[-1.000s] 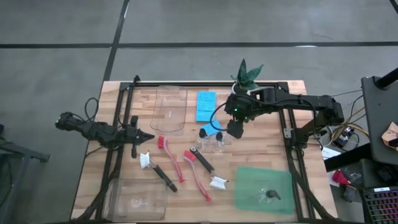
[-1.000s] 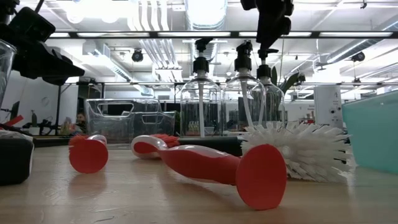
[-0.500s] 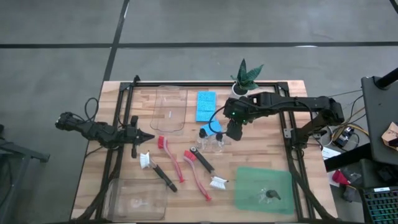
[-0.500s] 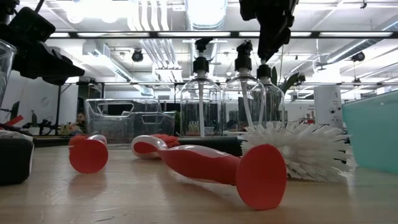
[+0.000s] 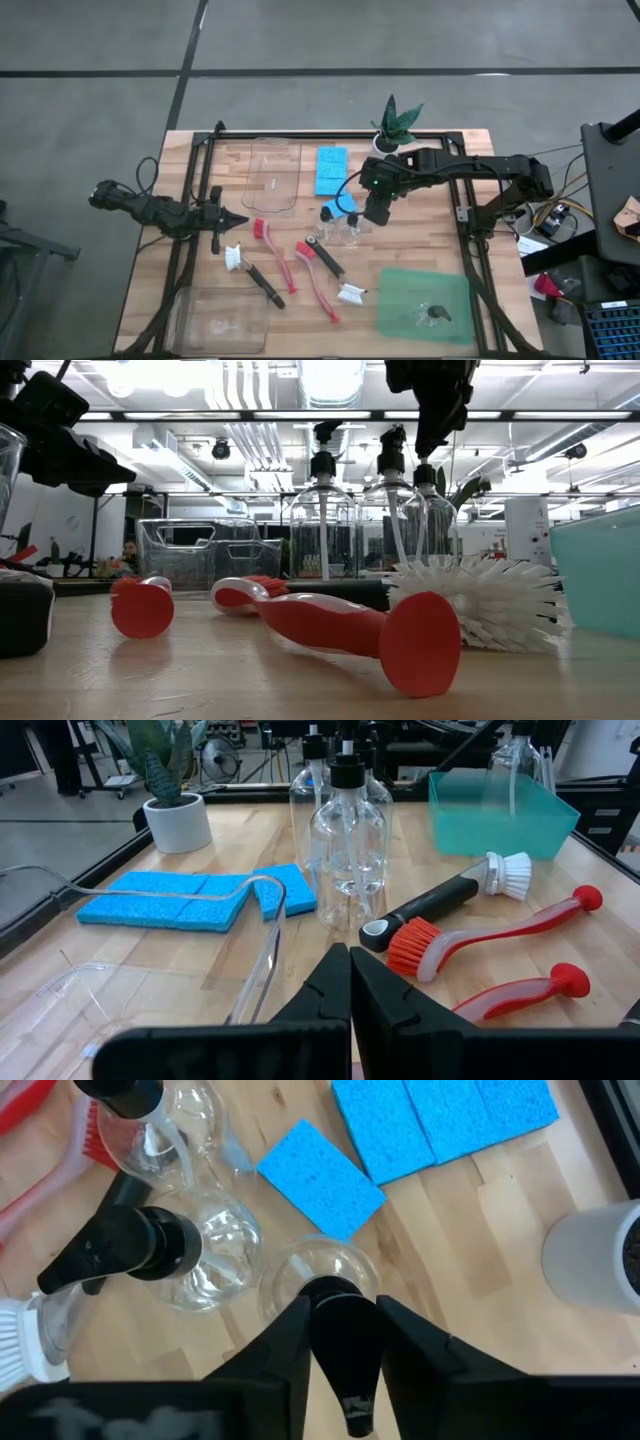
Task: Pick & Place Kitchen Sink Supplies
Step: Put the sprayer bottle into the green bin
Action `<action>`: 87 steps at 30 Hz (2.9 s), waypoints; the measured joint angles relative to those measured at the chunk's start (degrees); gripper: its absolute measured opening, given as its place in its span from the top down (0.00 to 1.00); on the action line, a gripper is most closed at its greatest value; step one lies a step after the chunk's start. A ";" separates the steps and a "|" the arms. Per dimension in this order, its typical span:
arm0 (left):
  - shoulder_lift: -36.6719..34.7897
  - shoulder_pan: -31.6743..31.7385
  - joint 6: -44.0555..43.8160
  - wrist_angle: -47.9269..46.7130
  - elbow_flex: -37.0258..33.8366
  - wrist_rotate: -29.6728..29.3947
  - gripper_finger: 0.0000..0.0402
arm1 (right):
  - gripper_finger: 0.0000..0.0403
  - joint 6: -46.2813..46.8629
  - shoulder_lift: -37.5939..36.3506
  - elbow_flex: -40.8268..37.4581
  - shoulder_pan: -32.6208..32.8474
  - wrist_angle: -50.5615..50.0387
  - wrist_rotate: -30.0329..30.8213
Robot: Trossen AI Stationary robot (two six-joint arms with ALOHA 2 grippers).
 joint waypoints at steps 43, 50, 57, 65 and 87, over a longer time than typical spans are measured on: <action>0.00 0.01 0.00 0.00 0.00 0.00 1.00 | 0.78 26.91 -9.66 18.19 18.89 -25.83 0.99; 0.00 0.00 0.00 0.00 0.00 0.01 1.00 | 0.78 37.09 -10.40 18.16 28.94 -25.85 2.02; 0.00 0.00 0.00 0.00 0.00 0.02 1.00 | 0.78 43.90 -8.11 18.05 38.39 -25.81 6.32; 0.00 -0.01 0.00 0.00 0.00 0.02 1.00 | 0.77 47.54 -3.97 17.97 44.48 -25.81 9.01; 0.01 0.00 0.00 0.00 0.00 0.01 1.00 | 0.77 55.47 -0.23 13.13 53.14 -25.78 10.98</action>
